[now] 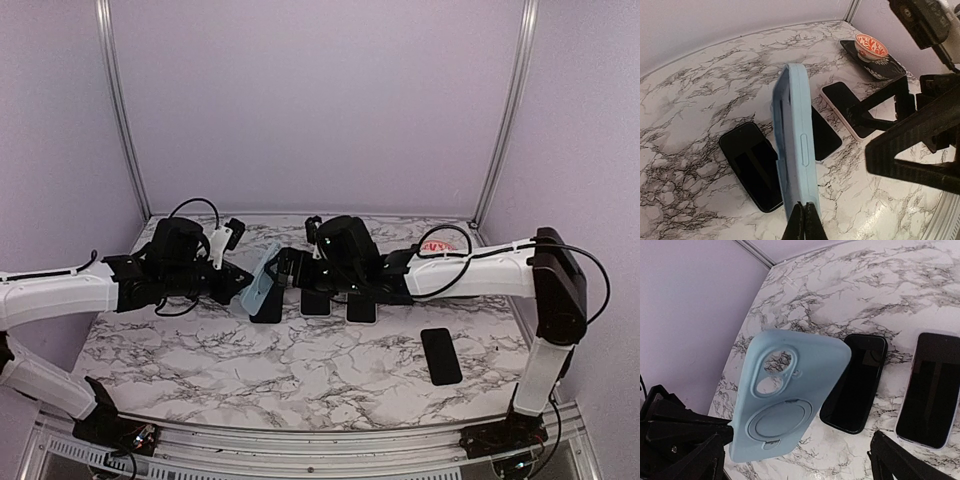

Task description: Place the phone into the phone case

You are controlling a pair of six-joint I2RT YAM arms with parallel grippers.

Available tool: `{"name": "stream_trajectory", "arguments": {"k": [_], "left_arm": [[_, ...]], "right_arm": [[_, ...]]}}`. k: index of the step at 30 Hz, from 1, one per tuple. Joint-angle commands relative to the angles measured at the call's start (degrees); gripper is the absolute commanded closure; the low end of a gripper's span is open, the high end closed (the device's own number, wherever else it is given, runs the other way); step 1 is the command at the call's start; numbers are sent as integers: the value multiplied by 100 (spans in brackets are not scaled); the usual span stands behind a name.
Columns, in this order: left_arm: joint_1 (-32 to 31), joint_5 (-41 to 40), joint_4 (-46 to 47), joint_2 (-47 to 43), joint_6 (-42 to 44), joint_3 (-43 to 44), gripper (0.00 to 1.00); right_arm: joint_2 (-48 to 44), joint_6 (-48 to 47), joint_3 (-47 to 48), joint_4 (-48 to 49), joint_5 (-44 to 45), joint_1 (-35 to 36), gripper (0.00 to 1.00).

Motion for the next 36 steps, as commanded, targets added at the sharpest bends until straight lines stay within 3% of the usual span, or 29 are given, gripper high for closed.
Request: {"name": "stream_trajectory", "arguments": {"k": [1, 11, 14, 18, 25, 27, 29, 32, 36], "left_arm": [[-299, -35, 369, 233, -217, -197, 100], [-879, -138, 748, 808, -514, -370, 100], [-994, -174, 840, 934, -551, -365, 100], [-1064, -170, 858, 997, -567, -364, 100], [-1077, 233, 849, 673, -485, -390, 100], [-1077, 399, 682, 540, -456, -299, 68], [-1069, 302, 389, 323, -415, -173, 48], [-1049, 73, 220, -157, -430, -175, 35], [-991, 634, 196, -719, -290, -260, 25]], "right_arm": [[181, 618, -115, 282, -36, 121, 1], [495, 1472, -737, 973, -286, 121, 2], [700, 1612, -722, 1071, -447, 113, 7], [773, 1601, -733, 1264, -558, 71, 28], [440, 1210, -933, 1165, -525, -60, 88], [248, 781, -1040, 1218, -687, -95, 92], [39, 202, -1142, 1153, -1053, -130, 94], [-407, -738, -1482, 1237, -1898, -125, 97], [-1333, -1714, -2126, 1161, -2536, -117, 97]]}}
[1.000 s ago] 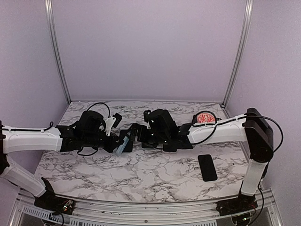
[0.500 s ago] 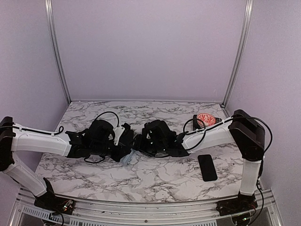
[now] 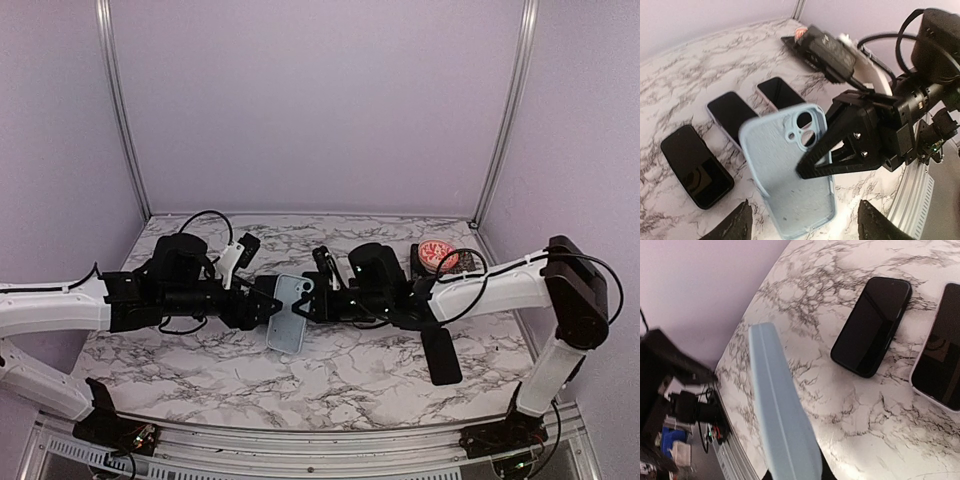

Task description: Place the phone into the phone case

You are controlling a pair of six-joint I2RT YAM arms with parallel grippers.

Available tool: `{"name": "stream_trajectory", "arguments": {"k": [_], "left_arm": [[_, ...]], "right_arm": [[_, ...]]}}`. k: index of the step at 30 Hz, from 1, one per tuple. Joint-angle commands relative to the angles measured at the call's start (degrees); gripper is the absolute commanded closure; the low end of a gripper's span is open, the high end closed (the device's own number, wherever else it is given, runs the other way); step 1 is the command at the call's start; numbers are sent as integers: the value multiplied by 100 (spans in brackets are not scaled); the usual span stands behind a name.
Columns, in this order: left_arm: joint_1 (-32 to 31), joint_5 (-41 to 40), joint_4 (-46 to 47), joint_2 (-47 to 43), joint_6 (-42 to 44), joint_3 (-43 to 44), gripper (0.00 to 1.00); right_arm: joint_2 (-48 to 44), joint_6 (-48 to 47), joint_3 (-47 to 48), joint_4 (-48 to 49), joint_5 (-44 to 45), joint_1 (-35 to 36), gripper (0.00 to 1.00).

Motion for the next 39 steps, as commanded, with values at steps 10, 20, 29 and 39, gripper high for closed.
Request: {"name": "stream_trajectory", "arguments": {"k": [10, 20, 29, 39], "left_arm": [[74, 2323, 491, -407, -222, -39, 12], [3, 2639, 1150, -365, -581, -223, 69], [3, 2270, 1305, -141, -1077, -361, 100], [3, 2364, 1825, 237, -1743, -685, 100]], "right_arm": [[-1962, -2715, -531, -618, -2204, 174, 91], [-1740, -2791, -306, -502, -2595, 306, 92], [-1883, -2196, -700, -635, -1468, 311, 59], [-1784, -1065, -1669, 633, -1375, 320, 80]]}}
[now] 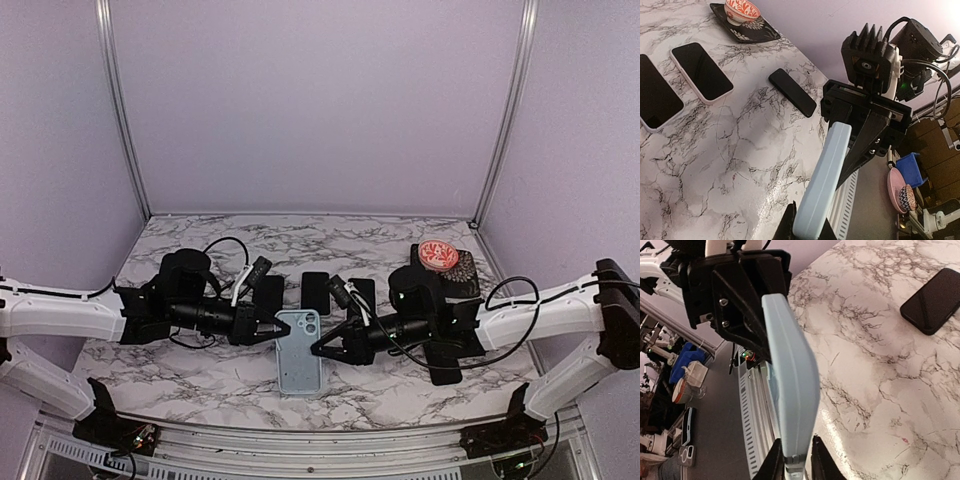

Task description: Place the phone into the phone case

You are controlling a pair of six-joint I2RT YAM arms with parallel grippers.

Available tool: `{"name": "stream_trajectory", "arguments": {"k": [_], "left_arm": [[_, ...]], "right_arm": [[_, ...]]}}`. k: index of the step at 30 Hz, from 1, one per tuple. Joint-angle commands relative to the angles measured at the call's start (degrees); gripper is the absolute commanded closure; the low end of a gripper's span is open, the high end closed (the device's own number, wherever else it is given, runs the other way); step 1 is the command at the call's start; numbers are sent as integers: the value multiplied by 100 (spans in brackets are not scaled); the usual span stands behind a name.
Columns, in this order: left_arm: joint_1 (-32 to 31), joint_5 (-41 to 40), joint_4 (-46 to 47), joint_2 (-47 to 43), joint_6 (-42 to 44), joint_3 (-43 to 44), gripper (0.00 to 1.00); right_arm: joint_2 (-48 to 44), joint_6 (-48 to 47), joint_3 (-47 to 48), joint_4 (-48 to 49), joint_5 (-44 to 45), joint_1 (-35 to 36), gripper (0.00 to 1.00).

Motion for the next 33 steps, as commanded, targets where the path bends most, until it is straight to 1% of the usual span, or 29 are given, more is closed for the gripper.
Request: {"name": "stream_trajectory", "arguments": {"k": [1, 2, 3, 5, 7, 9, 10, 12, 13, 14, 15, 17, 21, 25, 29, 33], "left_arm": [[-9, -75, 448, 56, -377, -141, 100], [-8, -169, 446, 102, -469, -184, 100], [-8, -226, 446, 179, -577, -226, 100], [-9, -274, 448, 413, -792, -280, 100], [-14, -282, 448, 705, -956, -286, 100], [-12, -285, 447, 978, -1116, -261, 100], [-11, -285, 448, 1114, -1190, -244, 100], [-8, -268, 448, 1375, -1369, -209, 100], [-8, -244, 446, 1477, -1433, -191, 100], [-15, -215, 447, 1587, -1474, -167, 100], [-17, -186, 451, 1680, -1507, -136, 100], [-22, -163, 450, 1809, -1546, -88, 100], [-17, -204, 456, 1898, -1627, -26, 100], [-23, -227, 452, 2013, -1668, 23, 100], [-17, -225, 450, 2062, -1683, 26, 100], [-22, -241, 462, 2055, -1671, 8, 100]], "right_arm": [[55, 343, 166, 46, 288, 25, 67], [53, 276, 304, -520, 614, 15, 57], [41, 235, 461, -1203, 1043, -27, 51], [3, 292, 746, -2570, 1839, -228, 44], [-73, 476, 981, -3849, 2491, -618, 40], [-187, 630, 1216, -4944, 3207, -871, 31], [-252, 694, 1322, -5383, 3545, -962, 24], [-385, 846, 1497, -6207, 4134, -1093, 4], [-427, 939, 1558, -6570, 4381, -1167, 2], [-471, 985, 1576, -6874, 4577, -1260, 1], [-500, 977, 1539, -7049, 4614, -1374, 1], [-549, 848, 1277, -7133, 4421, -1703, 1], [-532, 384, 782, -6907, 4001, -2406, 1], [-449, -58, 516, -6513, 3454, -2934, 1], [-232, -349, 472, -6307, 3097, -3264, 1], [87, -546, 470, -6213, 2766, -3295, 1]]}}
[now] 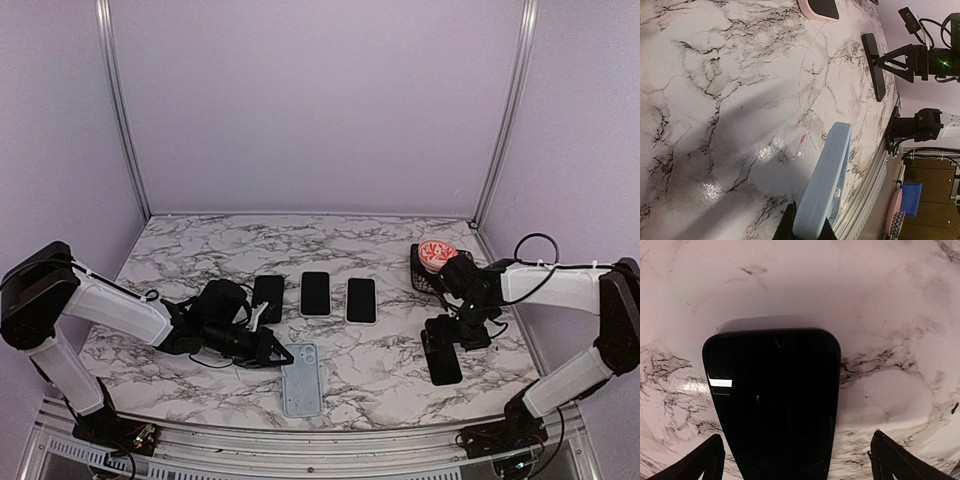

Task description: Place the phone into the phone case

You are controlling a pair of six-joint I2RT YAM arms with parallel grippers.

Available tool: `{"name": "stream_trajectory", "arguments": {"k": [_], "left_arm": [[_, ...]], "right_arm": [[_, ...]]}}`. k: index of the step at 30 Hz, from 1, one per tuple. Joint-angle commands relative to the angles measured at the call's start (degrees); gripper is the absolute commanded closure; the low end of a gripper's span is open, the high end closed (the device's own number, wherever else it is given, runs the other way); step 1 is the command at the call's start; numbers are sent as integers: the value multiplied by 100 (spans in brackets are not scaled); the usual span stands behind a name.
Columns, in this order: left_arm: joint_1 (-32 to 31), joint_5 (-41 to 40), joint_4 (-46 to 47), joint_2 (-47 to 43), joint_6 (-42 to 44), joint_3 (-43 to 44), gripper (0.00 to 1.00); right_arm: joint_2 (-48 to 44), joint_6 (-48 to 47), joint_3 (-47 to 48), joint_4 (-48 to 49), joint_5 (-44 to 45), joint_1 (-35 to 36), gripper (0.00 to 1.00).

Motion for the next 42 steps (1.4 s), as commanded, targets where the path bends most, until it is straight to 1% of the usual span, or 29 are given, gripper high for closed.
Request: {"name": "stream_trajectory", "arguments": {"k": [1, 6, 11, 13, 21, 23, 26, 30, 32, 37, 42], "left_arm": [[-30, 23, 103, 49, 19, 100, 100], [-30, 12, 115, 55, 19, 65, 100], [-26, 2, 118, 39, 16, 54, 100], [-24, 3, 118, 32, 23, 62, 100], [-24, 12, 118, 79, 30, 88, 100], [-24, 16, 118, 68, 35, 87, 100], [-25, 25, 118, 57, 40, 80, 100], [-29, 33, 117, 74, 44, 88, 100], [-29, 35, 117, 84, 42, 97, 100], [-24, 16, 118, 86, 28, 104, 100], [-24, -23, 137, 329, -80, 300, 100]], "right_arm": [[345, -386, 27, 235, -513, -65, 1], [757, -500, 199, 162, -504, -65, 1], [950, -453, 347, -121, -345, -43, 13], [1007, -432, 420, -228, -327, 39, 14], [1034, -324, 469, -454, -453, 274, 8], [1060, -287, 459, -546, -354, 320, 8], [1080, -253, 424, -649, -235, 344, 11], [1103, -250, 387, -616, -66, 337, 21], [1154, -255, 408, -646, -1, 343, 28], [1079, -254, 564, -642, 13, 385, 49], [756, -126, 875, -556, 112, 593, 57]]}}
